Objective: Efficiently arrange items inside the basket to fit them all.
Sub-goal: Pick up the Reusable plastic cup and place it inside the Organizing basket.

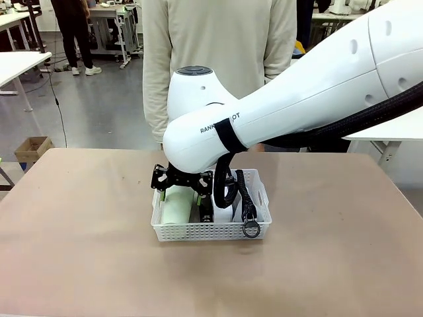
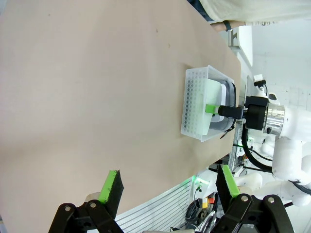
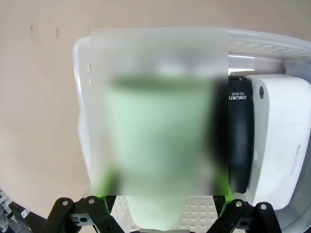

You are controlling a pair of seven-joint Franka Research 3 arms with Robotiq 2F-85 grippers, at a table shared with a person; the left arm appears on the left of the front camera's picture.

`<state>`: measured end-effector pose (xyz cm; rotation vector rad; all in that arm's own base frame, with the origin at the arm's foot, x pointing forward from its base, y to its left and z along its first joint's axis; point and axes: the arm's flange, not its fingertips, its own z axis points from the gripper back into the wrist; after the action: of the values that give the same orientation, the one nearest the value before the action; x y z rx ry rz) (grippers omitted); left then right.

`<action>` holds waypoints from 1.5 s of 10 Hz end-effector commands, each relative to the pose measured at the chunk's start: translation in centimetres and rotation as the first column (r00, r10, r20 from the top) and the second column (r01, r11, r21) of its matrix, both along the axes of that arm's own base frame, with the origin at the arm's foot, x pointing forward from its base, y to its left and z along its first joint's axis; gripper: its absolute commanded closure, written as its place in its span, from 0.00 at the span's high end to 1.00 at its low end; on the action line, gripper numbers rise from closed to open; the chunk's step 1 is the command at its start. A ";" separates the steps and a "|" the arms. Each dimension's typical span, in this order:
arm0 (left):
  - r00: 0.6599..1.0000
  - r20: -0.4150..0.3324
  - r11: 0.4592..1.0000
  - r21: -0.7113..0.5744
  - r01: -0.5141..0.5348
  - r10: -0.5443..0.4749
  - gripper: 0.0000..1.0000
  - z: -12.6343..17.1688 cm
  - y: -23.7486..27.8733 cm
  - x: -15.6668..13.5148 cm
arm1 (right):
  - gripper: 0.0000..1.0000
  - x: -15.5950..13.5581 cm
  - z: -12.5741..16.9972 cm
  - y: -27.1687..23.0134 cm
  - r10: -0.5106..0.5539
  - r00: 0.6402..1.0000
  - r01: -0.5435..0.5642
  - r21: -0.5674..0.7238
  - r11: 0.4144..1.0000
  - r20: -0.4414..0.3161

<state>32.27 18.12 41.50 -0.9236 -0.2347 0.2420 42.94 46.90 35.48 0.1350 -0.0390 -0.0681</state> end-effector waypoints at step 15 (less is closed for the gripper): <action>1.000 0.010 1.000 0.003 0.017 -0.017 1.00 0.0 0.3 -0.4 | 1.00 -16.7 5.8 -45.3 -0.186 0.972 -0.106 0.972 0.208 0.145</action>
<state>32.23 18.18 41.50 -0.9243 -0.2355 0.2432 33.52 0.09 47.82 1.4631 -0.2104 -0.0400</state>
